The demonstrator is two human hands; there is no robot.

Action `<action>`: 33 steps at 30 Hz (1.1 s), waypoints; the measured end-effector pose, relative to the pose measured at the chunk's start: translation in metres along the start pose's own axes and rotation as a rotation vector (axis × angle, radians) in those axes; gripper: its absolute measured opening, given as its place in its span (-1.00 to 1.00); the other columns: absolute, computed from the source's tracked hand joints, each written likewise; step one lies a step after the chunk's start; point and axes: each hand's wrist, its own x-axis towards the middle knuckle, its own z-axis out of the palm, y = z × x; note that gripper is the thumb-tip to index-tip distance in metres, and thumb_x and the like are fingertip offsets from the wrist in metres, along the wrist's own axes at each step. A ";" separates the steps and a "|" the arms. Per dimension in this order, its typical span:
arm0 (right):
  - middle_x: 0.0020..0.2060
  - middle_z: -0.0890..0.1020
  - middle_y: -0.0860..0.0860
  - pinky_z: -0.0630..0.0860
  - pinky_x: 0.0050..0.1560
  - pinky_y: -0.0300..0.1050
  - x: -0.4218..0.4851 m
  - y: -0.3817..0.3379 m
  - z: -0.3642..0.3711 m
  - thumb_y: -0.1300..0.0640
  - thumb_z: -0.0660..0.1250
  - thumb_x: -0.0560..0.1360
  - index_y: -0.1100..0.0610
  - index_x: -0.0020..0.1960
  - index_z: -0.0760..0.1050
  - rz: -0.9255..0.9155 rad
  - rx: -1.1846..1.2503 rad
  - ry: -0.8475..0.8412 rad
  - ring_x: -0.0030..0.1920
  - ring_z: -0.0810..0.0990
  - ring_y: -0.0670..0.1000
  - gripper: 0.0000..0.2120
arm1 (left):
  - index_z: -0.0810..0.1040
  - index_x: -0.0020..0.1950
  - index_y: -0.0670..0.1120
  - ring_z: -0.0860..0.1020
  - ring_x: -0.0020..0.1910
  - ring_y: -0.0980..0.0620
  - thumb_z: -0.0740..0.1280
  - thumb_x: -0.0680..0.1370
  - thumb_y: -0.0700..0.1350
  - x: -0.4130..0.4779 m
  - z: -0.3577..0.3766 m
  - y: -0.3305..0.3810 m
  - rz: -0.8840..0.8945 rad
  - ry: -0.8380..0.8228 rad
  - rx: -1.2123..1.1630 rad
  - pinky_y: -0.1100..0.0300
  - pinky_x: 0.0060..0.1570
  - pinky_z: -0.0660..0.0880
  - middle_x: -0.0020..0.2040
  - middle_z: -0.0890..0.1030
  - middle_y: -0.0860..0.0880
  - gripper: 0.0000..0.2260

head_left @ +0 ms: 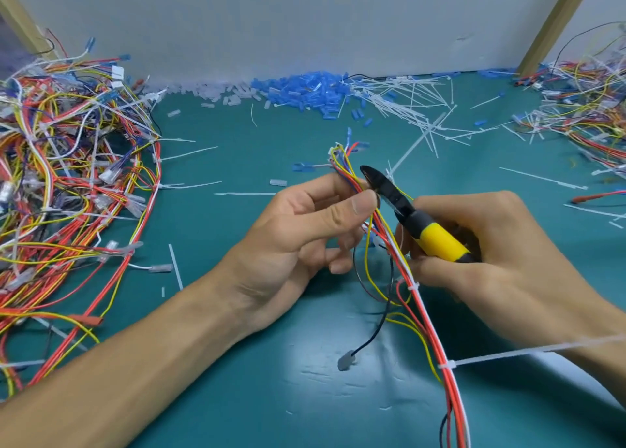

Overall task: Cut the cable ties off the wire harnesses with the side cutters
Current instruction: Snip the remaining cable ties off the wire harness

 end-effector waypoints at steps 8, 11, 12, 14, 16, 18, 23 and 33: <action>-0.37 0.55 0.18 0.33 -0.39 -0.14 0.005 -0.005 -0.008 0.11 0.53 0.15 0.14 -0.18 0.67 0.129 0.216 -0.084 -0.40 0.41 -0.01 -0.74 | 0.55 -0.09 -0.05 0.33 -0.37 0.10 0.44 0.41 -0.10 0.001 0.005 -0.002 0.051 0.099 0.039 0.25 -0.43 0.24 -0.30 0.43 0.06 -0.87; -0.37 0.56 0.20 0.34 -0.42 -0.19 0.005 -0.006 -0.006 0.17 0.53 0.12 0.18 -0.23 0.65 0.142 0.263 -0.083 -0.40 0.42 0.00 -0.77 | 0.54 -0.14 -0.04 0.30 -0.37 0.09 0.45 0.38 -0.11 0.000 0.006 -0.002 0.070 0.137 0.038 0.26 -0.46 0.22 -0.30 0.40 0.05 -0.88; -0.38 0.56 0.21 0.35 -0.43 -0.17 0.006 -0.006 -0.006 0.18 0.53 0.12 0.18 -0.24 0.64 0.149 0.277 -0.079 -0.41 0.42 0.02 -0.77 | 0.54 -0.15 -0.04 0.30 -0.37 0.09 0.45 0.38 -0.11 0.000 0.006 -0.002 0.075 0.144 0.041 0.26 -0.46 0.23 -0.31 0.40 0.05 -0.88; -0.37 0.57 0.22 0.36 -0.46 -0.09 0.006 -0.005 -0.006 0.20 0.53 0.11 0.19 -0.23 0.63 0.166 0.306 -0.070 -0.42 0.43 0.05 -0.75 | 0.52 -0.16 -0.05 0.30 -0.38 0.09 0.45 0.37 -0.11 0.001 0.005 -0.001 0.086 0.162 0.052 0.27 -0.47 0.23 -0.32 0.40 0.04 -0.86; -0.37 0.58 0.20 0.37 -0.49 -0.10 0.006 -0.004 -0.005 0.21 0.54 0.11 0.22 -0.20 0.63 0.177 0.333 -0.072 -0.43 0.42 0.08 -0.73 | 0.50 -0.20 -0.06 0.29 -0.39 0.08 0.45 0.36 -0.11 0.001 0.005 0.000 0.096 0.176 0.060 0.27 -0.47 0.23 -0.33 0.40 0.03 -0.86; -0.37 0.58 0.22 0.38 -0.51 -0.12 0.008 0.000 -0.006 0.22 0.52 0.14 0.24 -0.19 0.63 0.188 0.388 -0.051 -0.46 0.43 0.11 -0.74 | 0.50 -0.26 -0.04 0.31 -0.41 0.09 0.44 0.34 -0.13 0.001 0.004 0.000 0.097 0.190 0.053 0.26 -0.47 0.22 -0.35 0.41 0.03 -0.87; -0.30 0.56 0.08 0.53 -0.39 -0.06 0.019 0.036 -0.041 0.18 0.31 0.45 0.09 -0.09 0.59 0.343 0.825 0.352 -0.41 0.52 0.08 -0.91 | 0.54 -0.27 -0.07 0.31 -0.45 0.07 0.42 0.34 -0.23 -0.001 0.003 0.002 0.106 0.201 0.007 0.23 -0.50 0.21 -0.36 0.42 -0.02 -0.91; -0.03 0.61 0.32 0.62 -0.04 0.21 0.014 0.027 -0.032 0.16 0.45 0.32 0.33 0.23 0.57 0.152 1.119 -0.262 -0.07 0.61 0.28 -0.49 | 0.63 -0.15 -0.11 0.31 -0.48 0.06 0.58 0.33 -0.09 0.004 0.001 -0.009 0.291 0.297 0.017 0.29 -0.53 0.28 -0.30 0.49 0.00 -0.80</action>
